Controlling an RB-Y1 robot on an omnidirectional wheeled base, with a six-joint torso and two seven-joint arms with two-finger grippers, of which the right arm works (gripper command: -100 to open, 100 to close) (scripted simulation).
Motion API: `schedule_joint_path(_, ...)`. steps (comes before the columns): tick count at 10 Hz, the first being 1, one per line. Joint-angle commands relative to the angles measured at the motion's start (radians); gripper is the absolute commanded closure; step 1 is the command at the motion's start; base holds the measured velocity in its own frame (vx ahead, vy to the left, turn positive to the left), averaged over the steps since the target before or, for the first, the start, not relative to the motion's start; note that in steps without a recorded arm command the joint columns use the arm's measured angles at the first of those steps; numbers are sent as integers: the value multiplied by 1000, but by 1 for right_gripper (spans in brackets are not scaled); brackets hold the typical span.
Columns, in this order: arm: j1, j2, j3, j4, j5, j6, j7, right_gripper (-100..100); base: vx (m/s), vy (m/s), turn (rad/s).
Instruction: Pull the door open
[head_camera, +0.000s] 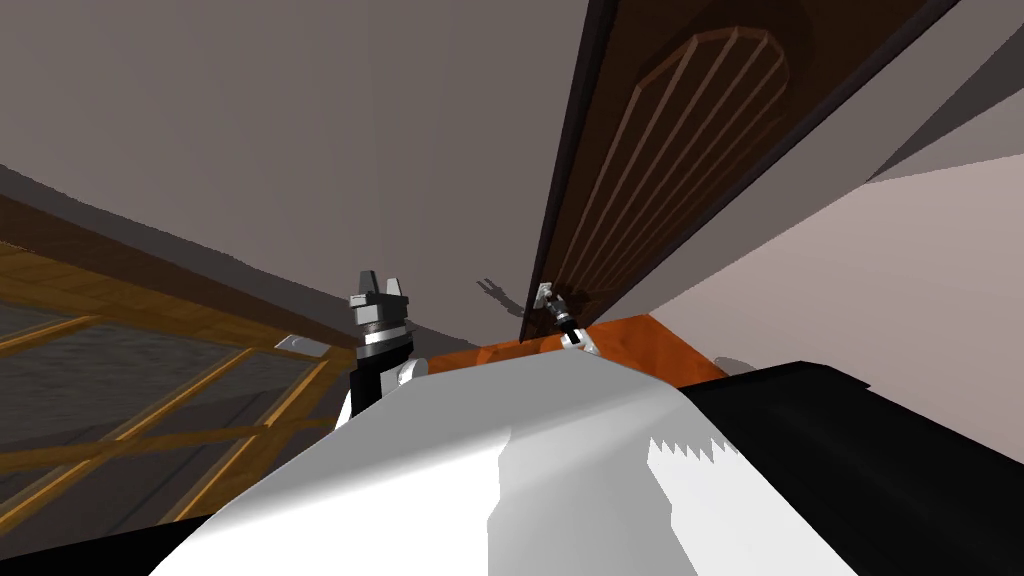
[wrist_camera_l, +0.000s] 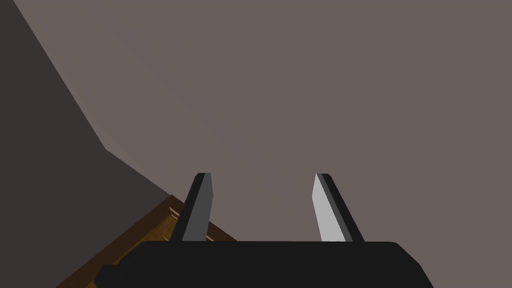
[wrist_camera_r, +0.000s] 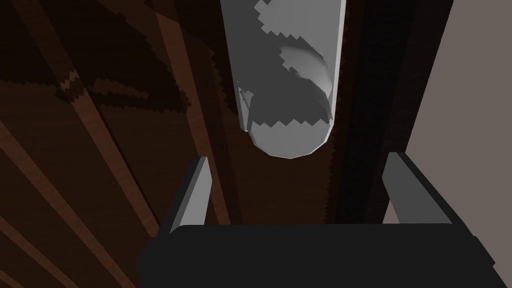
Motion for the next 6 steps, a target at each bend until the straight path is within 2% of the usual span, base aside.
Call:
schedule_joint_path(1, -35, 28, -39, 30, -4, 23, 32, -100, 30, -75, 486)
schedule_joint_path(3, -69, 54, -80, 64, -10, 40, 62, -100, 31, -81, 238)
schedule_joint_path(4, -61, 48, -71, 62, -9, 26, 56, -100, 14, -42, 46)
schedule_joint_path(5, -61, 48, -71, 62, -9, 26, 56, 100, -1, 5, -40)
schedule_joint_path(6, -61, 48, -71, 62, -9, 26, 56, 100, -4, 16, -14)
